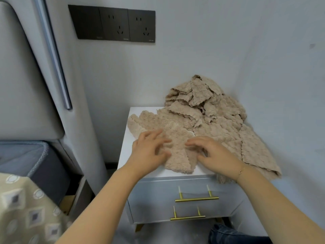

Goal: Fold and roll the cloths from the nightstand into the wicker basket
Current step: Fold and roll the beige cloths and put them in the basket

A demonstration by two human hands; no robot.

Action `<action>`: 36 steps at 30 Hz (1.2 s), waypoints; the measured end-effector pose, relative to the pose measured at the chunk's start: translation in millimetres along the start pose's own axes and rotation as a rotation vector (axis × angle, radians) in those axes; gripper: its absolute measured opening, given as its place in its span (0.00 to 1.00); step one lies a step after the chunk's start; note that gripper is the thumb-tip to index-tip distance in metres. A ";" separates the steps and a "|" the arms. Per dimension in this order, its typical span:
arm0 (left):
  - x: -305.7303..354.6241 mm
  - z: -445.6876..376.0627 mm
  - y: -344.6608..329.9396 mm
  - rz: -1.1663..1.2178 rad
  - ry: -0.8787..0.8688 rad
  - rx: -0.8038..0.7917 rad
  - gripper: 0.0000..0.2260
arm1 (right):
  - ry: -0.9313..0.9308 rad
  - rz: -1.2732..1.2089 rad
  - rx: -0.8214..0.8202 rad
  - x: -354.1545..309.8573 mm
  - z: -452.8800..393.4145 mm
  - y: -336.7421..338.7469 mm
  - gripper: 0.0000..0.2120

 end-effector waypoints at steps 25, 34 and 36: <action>-23.8 69.1 27.8 -0.179 -0.120 -0.119 0.16 | 0.002 -0.531 0.020 -30.3 33.2 -32.2 0.12; -57.8 82.4 44.1 -0.141 -0.006 -0.152 0.17 | -0.079 -0.711 0.139 -19.5 35.0 -11.8 0.11; -56.1 88.9 55.7 -0.034 0.035 -0.125 0.04 | -0.118 -0.731 0.147 -11.8 35.6 -9.2 0.07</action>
Point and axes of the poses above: each hand's wrist, its own z-axis away from the middle knuckle, its own y-axis out of the back of the hand, x = y × z, the point moved 4 cm from there along -z, towards the middle knuckle, and after that the axes turned 7 degrees about -y, right-handed, at the moved point
